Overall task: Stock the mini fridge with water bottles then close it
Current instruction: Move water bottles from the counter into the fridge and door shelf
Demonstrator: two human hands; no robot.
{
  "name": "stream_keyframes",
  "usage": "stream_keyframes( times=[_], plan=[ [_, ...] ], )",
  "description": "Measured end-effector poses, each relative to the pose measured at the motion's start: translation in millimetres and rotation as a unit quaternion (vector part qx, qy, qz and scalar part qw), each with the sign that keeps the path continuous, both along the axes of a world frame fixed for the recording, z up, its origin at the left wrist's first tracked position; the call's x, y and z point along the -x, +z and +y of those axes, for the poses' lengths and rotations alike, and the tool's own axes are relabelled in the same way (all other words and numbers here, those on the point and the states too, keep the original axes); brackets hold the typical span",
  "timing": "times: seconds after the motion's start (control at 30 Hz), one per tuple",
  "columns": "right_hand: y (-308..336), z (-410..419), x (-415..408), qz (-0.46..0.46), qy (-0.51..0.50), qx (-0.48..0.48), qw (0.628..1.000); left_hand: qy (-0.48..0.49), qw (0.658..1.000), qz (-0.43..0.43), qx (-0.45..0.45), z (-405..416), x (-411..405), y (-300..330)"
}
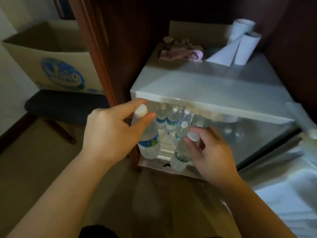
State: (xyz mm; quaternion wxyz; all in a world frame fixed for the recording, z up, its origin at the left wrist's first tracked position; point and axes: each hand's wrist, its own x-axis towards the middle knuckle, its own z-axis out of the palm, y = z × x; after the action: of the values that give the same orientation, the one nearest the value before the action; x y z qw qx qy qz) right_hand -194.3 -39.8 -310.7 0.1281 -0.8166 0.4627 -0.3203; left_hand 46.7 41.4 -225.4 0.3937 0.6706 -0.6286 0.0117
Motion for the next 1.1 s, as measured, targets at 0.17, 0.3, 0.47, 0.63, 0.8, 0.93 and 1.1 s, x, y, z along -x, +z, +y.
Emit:
stream_keyframes(
  times=[0.17,0.3,0.47,0.63,0.8,0.93,1.1],
  plan=[
    [-68,-45,-34,0.038,0.022,0.021,0.999,0.000,1.000,0.003,0.019,-2,-12,-67],
    [-96,-78,-63,0.061,0.043,0.050,0.996,-0.006,1.000,0.008,0.017,-1,-18,-105],
    [-113,-110,-83,0.073,0.043,0.039,0.996,-0.017,1.000,0.022,-0.001,4,-22,-132],
    [-111,-136,-93,0.144,0.015,0.057,0.988,-0.019,1.000,0.008,-0.017,14,-24,-143],
    [-127,-151,-94,0.179,-0.018,0.064,0.981,-0.014,1.000,-0.003,-0.005,24,-29,-145],
    [-135,-152,-96,0.166,-0.025,0.065,0.984,-0.016,1.000,-0.010,-0.007,28,-28,-147],
    [-130,-155,-97,0.201,-0.031,0.065,0.977,-0.019,0.999,-0.022,-0.015,29,-27,-145]
  ],
)
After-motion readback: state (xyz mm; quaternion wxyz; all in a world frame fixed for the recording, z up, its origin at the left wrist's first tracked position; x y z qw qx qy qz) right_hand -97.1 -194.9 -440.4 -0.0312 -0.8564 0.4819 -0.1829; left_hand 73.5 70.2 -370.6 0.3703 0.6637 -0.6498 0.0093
